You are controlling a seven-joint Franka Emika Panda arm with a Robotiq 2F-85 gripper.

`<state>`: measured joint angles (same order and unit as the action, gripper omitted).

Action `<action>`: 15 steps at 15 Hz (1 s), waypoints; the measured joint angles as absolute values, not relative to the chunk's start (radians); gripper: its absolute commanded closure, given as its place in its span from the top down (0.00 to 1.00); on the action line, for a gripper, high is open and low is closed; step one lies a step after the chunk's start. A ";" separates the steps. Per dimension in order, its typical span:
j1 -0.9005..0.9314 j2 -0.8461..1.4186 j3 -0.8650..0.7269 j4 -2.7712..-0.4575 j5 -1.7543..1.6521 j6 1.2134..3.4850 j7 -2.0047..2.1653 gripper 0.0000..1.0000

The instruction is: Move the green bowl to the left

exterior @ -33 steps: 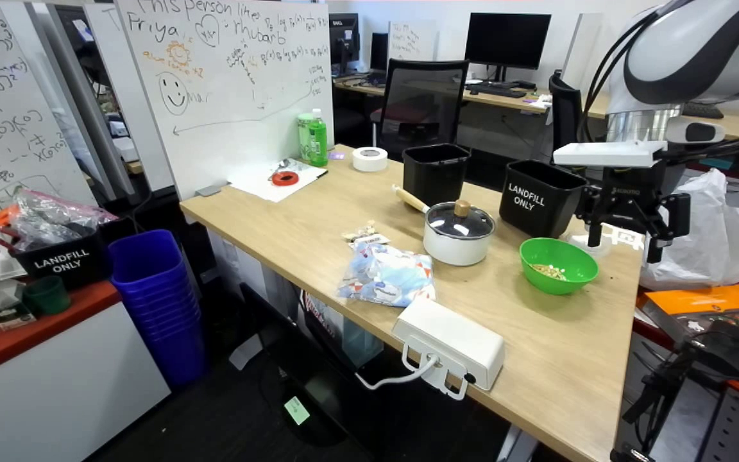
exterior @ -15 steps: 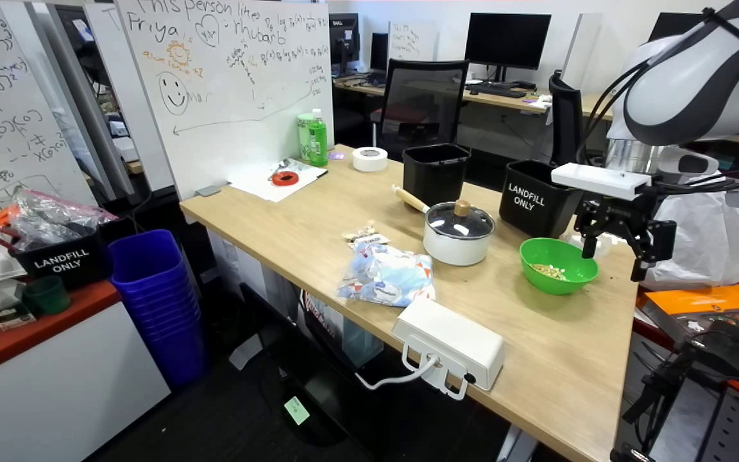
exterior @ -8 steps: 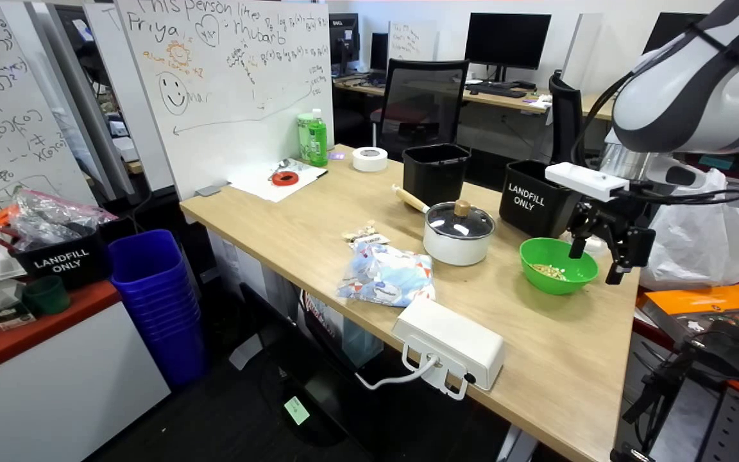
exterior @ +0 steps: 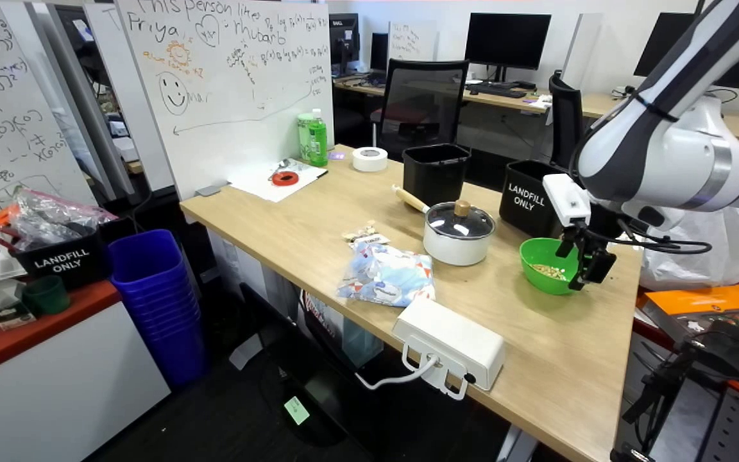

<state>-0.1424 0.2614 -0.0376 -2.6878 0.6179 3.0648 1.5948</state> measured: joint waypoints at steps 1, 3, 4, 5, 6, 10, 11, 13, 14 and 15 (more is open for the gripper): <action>-0.141 0.288 -0.033 -2.688 0.619 3.109 1.597 1.00; -0.134 0.341 -0.035 -2.687 0.618 3.186 1.598 1.00; -0.127 0.369 -0.039 -2.686 0.618 3.219 1.598 1.00; -0.119 0.393 -0.043 -2.685 0.618 3.245 1.598 1.00; -0.112 0.415 -0.047 -2.682 0.618 3.267 1.598 0.91; -0.097 0.458 -0.051 -2.664 0.618 3.304 1.598 0.52; -0.097 0.458 -0.050 -2.660 0.618 3.304 1.598 0.45; -0.097 0.458 -0.050 -2.655 0.618 3.304 1.599 0.31; -0.098 0.458 -0.049 -2.653 0.618 3.304 1.599 0.23; -0.098 0.458 -0.048 -2.652 0.618 3.304 1.600 0.18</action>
